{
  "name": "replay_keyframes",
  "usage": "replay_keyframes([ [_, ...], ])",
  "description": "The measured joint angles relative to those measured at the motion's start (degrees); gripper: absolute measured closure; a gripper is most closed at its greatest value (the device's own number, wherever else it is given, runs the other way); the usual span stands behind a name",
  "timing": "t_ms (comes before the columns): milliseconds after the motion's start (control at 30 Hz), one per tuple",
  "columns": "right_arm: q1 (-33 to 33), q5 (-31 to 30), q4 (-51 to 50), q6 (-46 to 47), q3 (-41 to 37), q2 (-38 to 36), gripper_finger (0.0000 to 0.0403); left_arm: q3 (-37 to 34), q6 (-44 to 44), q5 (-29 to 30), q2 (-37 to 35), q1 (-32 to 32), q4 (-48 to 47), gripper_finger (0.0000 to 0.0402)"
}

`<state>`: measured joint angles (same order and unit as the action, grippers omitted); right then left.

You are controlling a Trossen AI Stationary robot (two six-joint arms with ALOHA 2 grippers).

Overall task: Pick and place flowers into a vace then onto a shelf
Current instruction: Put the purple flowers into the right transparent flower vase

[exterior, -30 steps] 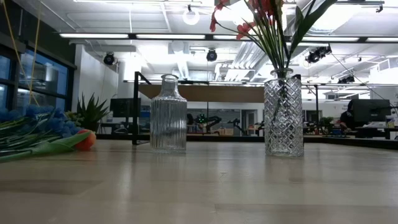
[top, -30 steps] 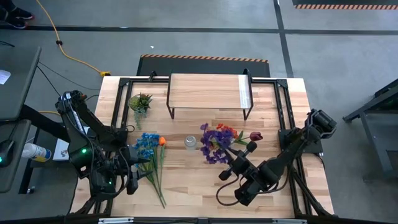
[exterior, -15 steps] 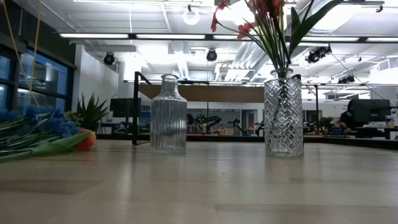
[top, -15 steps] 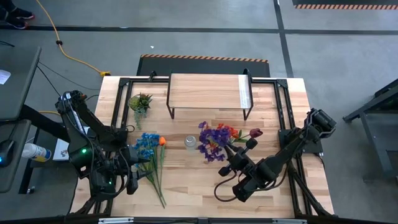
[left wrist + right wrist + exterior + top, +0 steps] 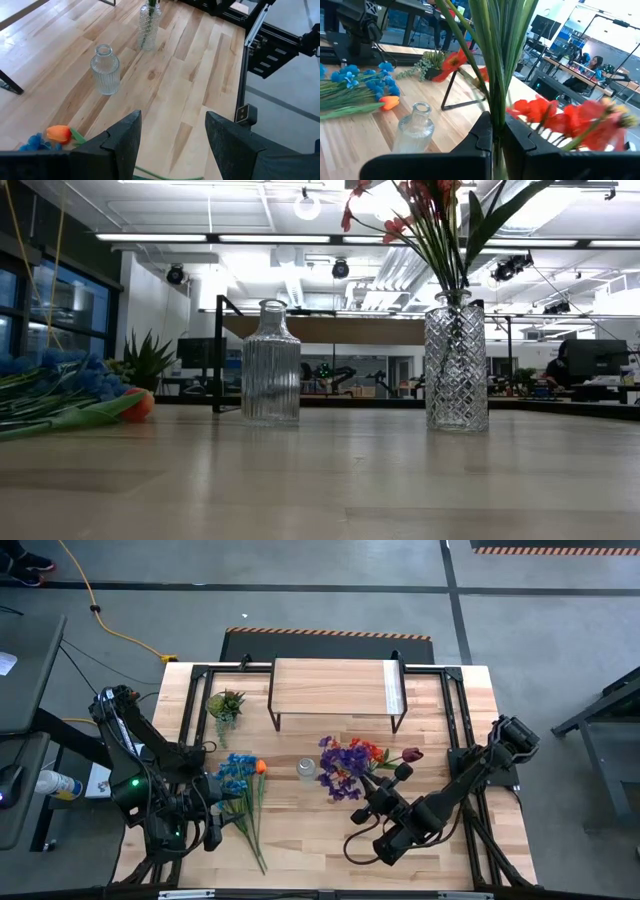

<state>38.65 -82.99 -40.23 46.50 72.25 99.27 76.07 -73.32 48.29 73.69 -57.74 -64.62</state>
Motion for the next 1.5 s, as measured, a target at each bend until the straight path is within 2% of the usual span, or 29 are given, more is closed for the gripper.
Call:
replay_keyframes([
  [467,-0.1,-1.7,1.3,-0.4,0.0,2.0,0.0393,0.0,0.0,-0.2,0.0,0.0,0.0,0.0149],
  [700,0.1,-1.9,0.5,-0.5,0.0,2.0,0.0393,0.0,0.0,-2.4,0.0,0.0,-0.2,0.0149],
  [900,0.4,-2.5,1.8,-0.7,0.0,2.0,0.0393,0.0,-0.4,-10.1,0.0,0.0,-3.8,0.0149],
  [1133,1.2,-3.5,3.9,-1.5,0.0,2.0,0.0393,0.0,-0.7,-22.0,0.0,0.0,-10.5,0.0149],
  [1367,1.1,-3.6,5.1,-1.5,0.0,2.0,0.0393,0.0,-0.6,-31.2,0.0,-0.1,-17.6,0.0149],
  [1500,1.1,-4.2,6.4,-1.9,0.0,2.0,0.0393,0.0,-0.6,-34.5,0.0,-0.1,-21.3,0.0149],
])
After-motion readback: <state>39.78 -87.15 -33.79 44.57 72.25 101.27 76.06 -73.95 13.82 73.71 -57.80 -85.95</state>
